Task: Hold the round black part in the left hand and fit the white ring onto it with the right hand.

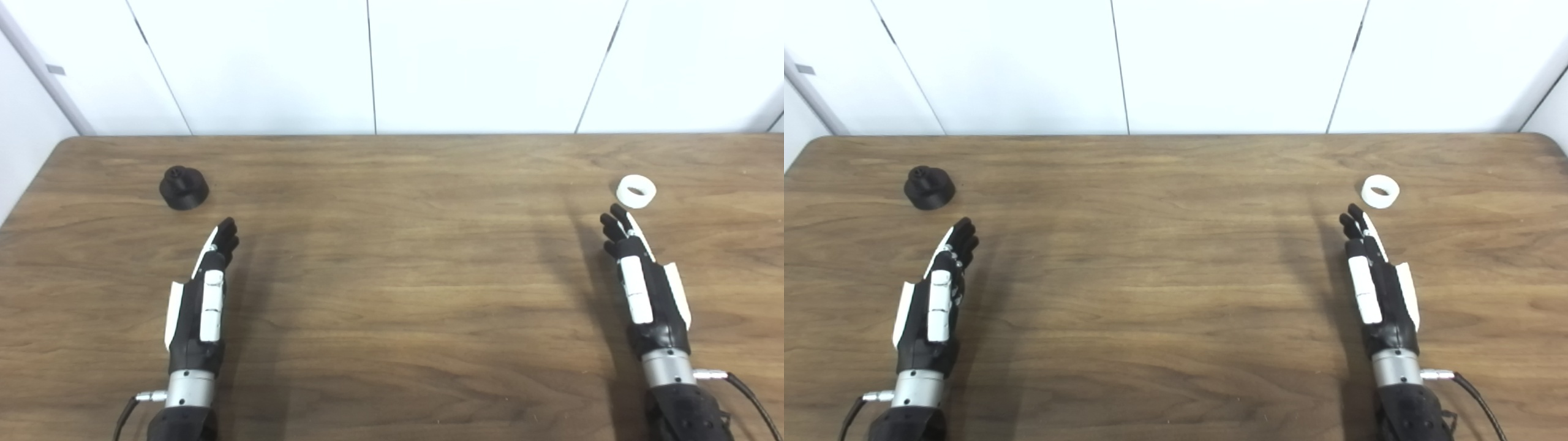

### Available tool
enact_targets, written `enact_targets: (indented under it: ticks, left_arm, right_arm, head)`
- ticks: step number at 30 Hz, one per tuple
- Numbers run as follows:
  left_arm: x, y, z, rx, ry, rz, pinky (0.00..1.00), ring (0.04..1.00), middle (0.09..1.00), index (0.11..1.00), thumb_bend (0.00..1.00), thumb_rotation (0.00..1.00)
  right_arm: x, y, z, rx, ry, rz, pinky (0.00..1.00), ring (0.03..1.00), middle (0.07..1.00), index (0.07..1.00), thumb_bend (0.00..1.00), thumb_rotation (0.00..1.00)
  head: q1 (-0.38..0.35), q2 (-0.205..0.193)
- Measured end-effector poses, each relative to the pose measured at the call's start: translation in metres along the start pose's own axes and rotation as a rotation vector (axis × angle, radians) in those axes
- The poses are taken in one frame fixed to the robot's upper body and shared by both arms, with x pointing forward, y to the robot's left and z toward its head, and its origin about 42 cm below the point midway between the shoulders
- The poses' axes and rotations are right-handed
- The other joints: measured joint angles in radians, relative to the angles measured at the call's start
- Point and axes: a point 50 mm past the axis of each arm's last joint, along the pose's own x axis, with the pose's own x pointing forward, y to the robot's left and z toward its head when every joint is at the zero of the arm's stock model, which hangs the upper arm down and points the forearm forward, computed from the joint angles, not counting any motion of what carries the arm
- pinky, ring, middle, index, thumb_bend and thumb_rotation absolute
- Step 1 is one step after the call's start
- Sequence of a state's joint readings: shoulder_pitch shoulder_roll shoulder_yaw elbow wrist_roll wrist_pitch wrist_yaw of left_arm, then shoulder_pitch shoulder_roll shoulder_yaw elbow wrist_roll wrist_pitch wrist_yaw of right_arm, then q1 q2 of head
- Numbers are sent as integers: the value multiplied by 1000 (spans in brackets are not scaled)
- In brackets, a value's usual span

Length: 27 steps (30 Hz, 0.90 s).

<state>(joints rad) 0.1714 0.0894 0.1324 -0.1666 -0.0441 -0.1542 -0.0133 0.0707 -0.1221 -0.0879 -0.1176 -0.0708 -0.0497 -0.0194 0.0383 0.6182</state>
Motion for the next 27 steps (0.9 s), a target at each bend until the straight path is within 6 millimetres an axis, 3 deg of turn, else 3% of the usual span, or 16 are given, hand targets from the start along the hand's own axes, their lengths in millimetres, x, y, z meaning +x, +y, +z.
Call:
enact_targets:
  ticks: [10, 17, 22, 27]
  left_arm:
    - [0, 0, 0, 3, 7, -3, 1000, 965, 963, 958, 512, 955]
    - [0, -2, -1, 18, 17, -10, 992, 959, 955, 947, 500, 909]
    - [0, -7, -1, 36, 17, -14, 976, 951, 947, 938, 484, 893]
    - [0, -10, -4, 58, 23, -22, 994, 958, 952, 943, 535, 887]
  right_arm:
    - [0, 0, 0, -8, 0, 1, 929, 943, 923, 948, 582, 1000]
    - [0, -1, 0, -5, 0, -1, 928, 938, 925, 939, 593, 992]
    - [3, -8, -3, -20, -27, 18, 945, 956, 941, 957, 610, 1000]
    - [9, -24, -8, -44, -45, 19, 959, 961, 942, 952, 619, 1000]
  head:
    - [-5, -3]
    - [69, -32]
    - [159, -92]
    - [208, -132]
